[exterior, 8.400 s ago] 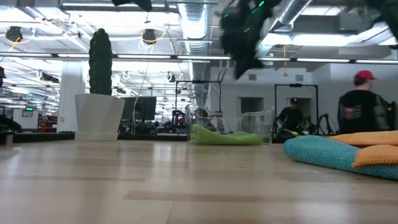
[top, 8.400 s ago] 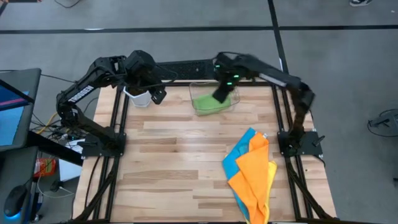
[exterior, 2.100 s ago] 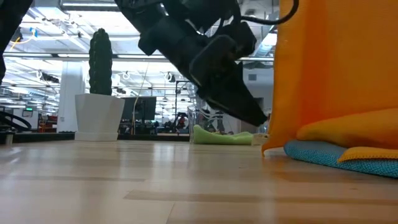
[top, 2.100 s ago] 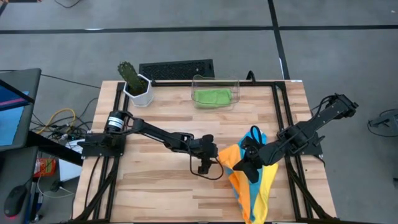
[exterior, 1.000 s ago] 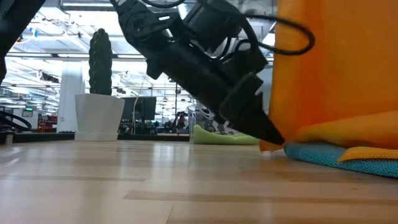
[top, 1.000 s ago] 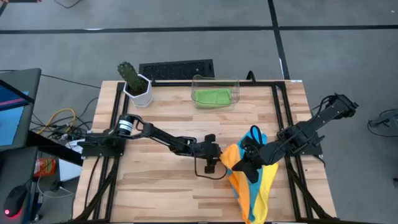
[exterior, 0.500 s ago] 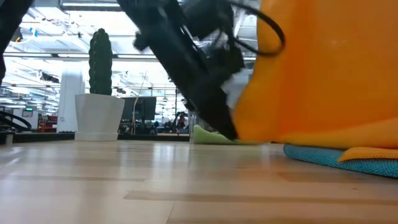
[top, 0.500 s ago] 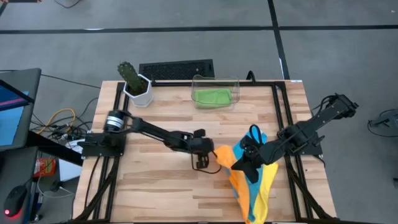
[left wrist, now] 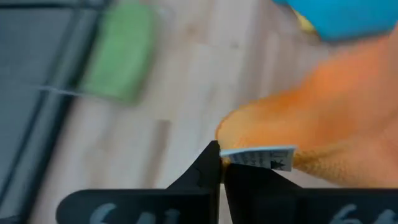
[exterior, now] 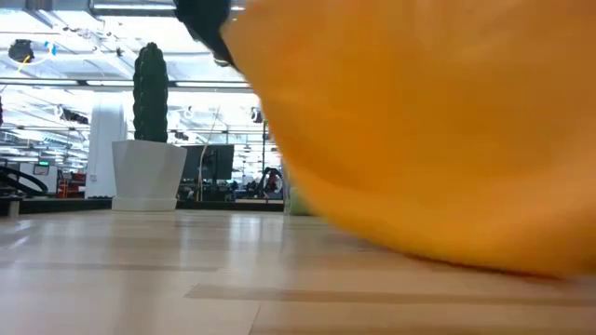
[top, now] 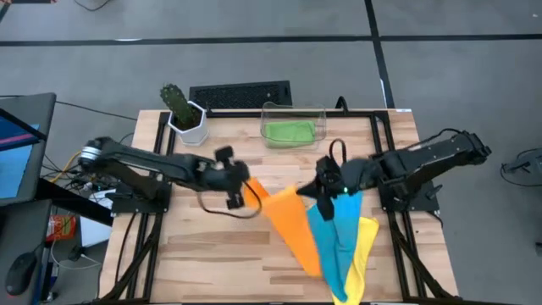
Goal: Fold microfiber towels
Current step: Fold the orange towel
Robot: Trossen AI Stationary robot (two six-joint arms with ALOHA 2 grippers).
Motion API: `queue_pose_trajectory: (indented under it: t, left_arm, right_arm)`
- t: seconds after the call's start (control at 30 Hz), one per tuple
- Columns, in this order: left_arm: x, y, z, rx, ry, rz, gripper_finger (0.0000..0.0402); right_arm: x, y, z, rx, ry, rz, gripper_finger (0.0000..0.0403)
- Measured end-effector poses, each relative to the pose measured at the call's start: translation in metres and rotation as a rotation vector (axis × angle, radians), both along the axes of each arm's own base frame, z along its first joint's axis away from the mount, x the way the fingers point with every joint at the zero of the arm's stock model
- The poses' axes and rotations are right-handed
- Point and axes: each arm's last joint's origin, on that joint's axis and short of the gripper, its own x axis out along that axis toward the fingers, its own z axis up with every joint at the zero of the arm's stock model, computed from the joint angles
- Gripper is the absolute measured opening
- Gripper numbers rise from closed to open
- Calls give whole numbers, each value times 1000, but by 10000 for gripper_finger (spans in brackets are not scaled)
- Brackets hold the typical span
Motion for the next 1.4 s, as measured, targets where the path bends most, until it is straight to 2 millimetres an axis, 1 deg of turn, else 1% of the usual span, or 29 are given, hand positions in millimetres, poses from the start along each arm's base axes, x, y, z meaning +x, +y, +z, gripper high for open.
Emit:
queue_pose_trajectory:
  t: [0.13, 0.27, 0.37, 0.43, 0.5, 0.6, 0.67, 0.73, 0.8, 0.83, 0.87, 0.9, 0.93, 1.0, 1.07, 1.13, 1.27, 1.4]
  left_arm:
    - [-28, 14, 31, 95, -106, 69, 0]
    - [-50, 31, 50, 162, -152, 129, 0]
    - [-65, 43, 59, 193, -138, 164, 0]
    - [-72, 48, 65, 211, -117, 174, 0]
    - [-78, 52, 68, 224, -80, 177, 0]
    - [-85, 53, 64, 199, -21, 206, 0]
    - [-90, 51, 59, 125, 19, 225, 0]
    - [-90, 45, 52, 22, 44, 211, 0]
    - [-90, 36, 40, -75, 86, 182, 0]
    - [-90, 31, 35, -117, 101, 164, 0]
    - [-90, 25, 30, -154, 113, 145, 0]
    - [-90, 20, 25, -186, 129, 128, 0]
    - [-91, 14, 19, -218, 147, 114, 0]
    - [-90, 2, 8, -278, 158, 100, 0]
    - [-90, -10, -3, -344, 164, 90, 0]
    - [-87, -23, -14, -416, 142, 62, 0]
    - [-84, -48, -39, -522, 99, -26, 0]
    - [-88, -61, -59, -558, 115, -45, 0]
  right_arm:
    - [8, -23, 17, -121, -59, -31, 5]
    - [15, -49, 32, -214, -132, -92, 5]
    - [17, -64, 33, -285, -133, -120, 5]
    - [22, -70, 32, -337, -134, -123, 5]
    - [24, -74, 28, -383, -113, -112, 5]
    - [30, -72, 25, -434, -102, -82, 5]
    - [30, -67, 16, -446, -40, -46, 5]
    - [39, -58, 5, -441, 1, -12, 5]
    - [41, -47, -12, -426, 79, 31, 5]
    - [45, -40, -19, -418, 107, 52, 5]
    - [52, -31, -23, -403, 96, 67, 5]
    - [54, -23, -28, -391, 113, 88, 5]
    - [52, -14, -36, -383, 166, 116, 5]
    - [58, 6, -43, -344, 161, 149, 7]
    - [56, 24, -54, -326, 219, 189, 8]
    - [57, 42, -62, -292, 225, 212, 8]
    - [55, 71, -78, -239, 283, 240, 9]
    - [56, 90, -96, -200, 339, 237, 22]
